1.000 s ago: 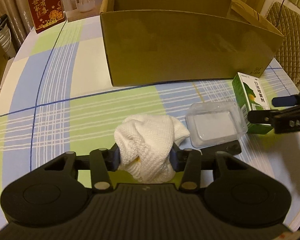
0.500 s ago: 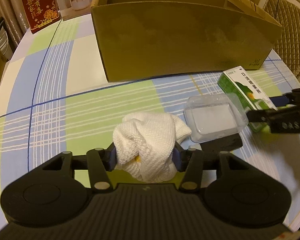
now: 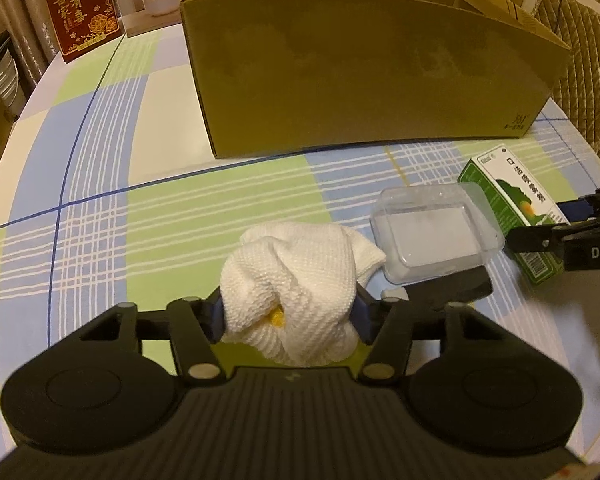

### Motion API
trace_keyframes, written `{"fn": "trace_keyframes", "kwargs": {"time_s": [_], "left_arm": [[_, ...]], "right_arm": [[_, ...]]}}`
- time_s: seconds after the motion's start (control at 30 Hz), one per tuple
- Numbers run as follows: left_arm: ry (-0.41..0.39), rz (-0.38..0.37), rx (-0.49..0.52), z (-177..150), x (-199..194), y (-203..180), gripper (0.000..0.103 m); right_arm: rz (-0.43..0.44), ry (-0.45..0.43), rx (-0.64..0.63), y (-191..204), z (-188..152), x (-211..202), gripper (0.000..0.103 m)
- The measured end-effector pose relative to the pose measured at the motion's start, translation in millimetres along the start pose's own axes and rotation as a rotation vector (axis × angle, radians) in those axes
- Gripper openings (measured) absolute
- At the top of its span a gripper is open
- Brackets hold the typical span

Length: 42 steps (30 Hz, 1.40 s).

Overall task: Organize objects
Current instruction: 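Grasp the white knit cloth with the left tool while the right tool grasps the green spray box, then carry the white cloth and green spray box over the cardboard box and open both tools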

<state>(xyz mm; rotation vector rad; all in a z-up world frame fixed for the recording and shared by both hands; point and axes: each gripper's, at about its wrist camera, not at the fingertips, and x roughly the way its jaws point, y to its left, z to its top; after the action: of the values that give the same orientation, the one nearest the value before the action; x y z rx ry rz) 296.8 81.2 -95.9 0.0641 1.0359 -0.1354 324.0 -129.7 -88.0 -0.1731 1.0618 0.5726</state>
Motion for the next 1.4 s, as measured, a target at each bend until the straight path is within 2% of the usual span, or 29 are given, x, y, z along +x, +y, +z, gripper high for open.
{"fn": "trace_keyframes", "kwargs": {"time_s": [0.17,0.27,0.4,0.7,1.1,1.4], "left_arm": [[-0.007,0.007,-0.001,1,-2,-3,0.043],[-0.010,0.010,-0.012,2,-5,-3,0.039],[-0.008,0.011,-0.016,1,-9,-4,0.036],[-0.047,0.014,-0.036,2,-38,-12,0.036],[-0.176,0.014,-0.011,14,-106,-51,0.036],[-0.213,-0.015,0.001,21,-124,-83,0.036]], "right_arm": [[-0.047,-0.007,-0.068,11,-4,1,0.060],[-0.067,-0.019,-0.097,13,-7,2,0.053],[-0.060,-0.017,-0.107,15,-8,2,0.053],[-0.047,-0.097,-0.119,19,-7,-39,0.053],[-0.031,-0.234,-0.114,23,-11,-115,0.053],[-0.019,-0.256,-0.114,28,-5,-129,0.053]]}}
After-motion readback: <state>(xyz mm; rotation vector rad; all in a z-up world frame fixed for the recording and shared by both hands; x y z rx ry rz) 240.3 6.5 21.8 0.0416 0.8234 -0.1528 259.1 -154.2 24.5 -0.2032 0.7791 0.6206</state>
